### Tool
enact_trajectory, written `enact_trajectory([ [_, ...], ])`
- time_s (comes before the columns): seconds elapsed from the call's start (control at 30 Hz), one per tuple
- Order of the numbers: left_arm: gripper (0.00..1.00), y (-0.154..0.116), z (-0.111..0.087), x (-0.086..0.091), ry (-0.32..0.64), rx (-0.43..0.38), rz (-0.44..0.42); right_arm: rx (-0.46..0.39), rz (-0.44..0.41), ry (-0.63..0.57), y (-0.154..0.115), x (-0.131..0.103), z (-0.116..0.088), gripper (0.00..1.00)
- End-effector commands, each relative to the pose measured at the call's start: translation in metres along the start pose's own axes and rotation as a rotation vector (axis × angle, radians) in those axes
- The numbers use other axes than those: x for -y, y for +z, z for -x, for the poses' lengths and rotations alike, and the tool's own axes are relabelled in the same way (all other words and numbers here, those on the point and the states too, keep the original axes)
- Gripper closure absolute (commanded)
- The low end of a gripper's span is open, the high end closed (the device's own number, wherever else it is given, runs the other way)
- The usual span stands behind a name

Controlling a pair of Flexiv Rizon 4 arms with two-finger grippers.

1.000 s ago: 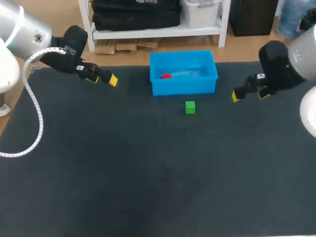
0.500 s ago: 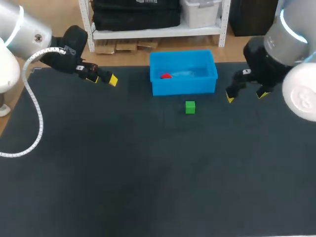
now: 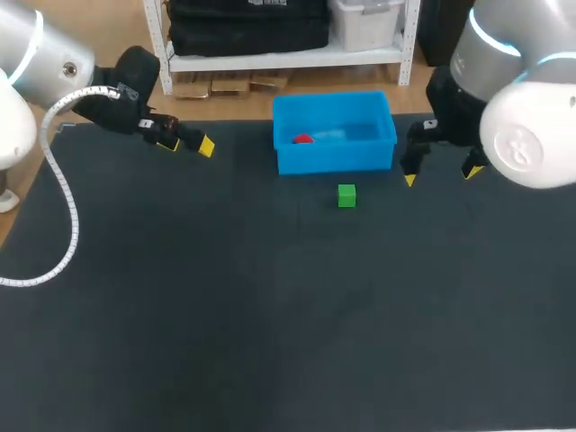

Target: Use the left arm to pick the red cube and place it into the blue plastic box first, then use the right arm to grasp the green cube and put it into the same blue plastic box after the first action is fully finished.

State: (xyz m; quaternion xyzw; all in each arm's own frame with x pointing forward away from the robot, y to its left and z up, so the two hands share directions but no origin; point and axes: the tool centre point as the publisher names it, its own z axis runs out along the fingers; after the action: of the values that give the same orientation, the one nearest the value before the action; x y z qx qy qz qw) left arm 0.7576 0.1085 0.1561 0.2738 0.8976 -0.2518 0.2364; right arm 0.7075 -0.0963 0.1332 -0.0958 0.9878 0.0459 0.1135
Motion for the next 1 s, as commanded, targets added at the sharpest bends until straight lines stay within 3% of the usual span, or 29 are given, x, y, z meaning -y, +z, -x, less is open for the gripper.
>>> enact_trajectory([
  [0.03, 0.0, 0.0, 0.001, -0.002, 0.002, -0.002, -0.004, -0.051, -0.017, 0.005, 0.003, -0.003, 0.008, 0.0],
  [0.4, 0.0, 0.0, 0.001, -0.002, 0.002, -0.002, -0.004, -0.14, -0.013, 0.096, 0.01, -0.002, 0.012, 0.0],
  [1.0, 0.0, 0.0, 0.001, -0.002, 0.002, -0.002, -0.004, -0.18, -0.025, 0.111, 0.022, -0.01, 0.02, 0.0],
])
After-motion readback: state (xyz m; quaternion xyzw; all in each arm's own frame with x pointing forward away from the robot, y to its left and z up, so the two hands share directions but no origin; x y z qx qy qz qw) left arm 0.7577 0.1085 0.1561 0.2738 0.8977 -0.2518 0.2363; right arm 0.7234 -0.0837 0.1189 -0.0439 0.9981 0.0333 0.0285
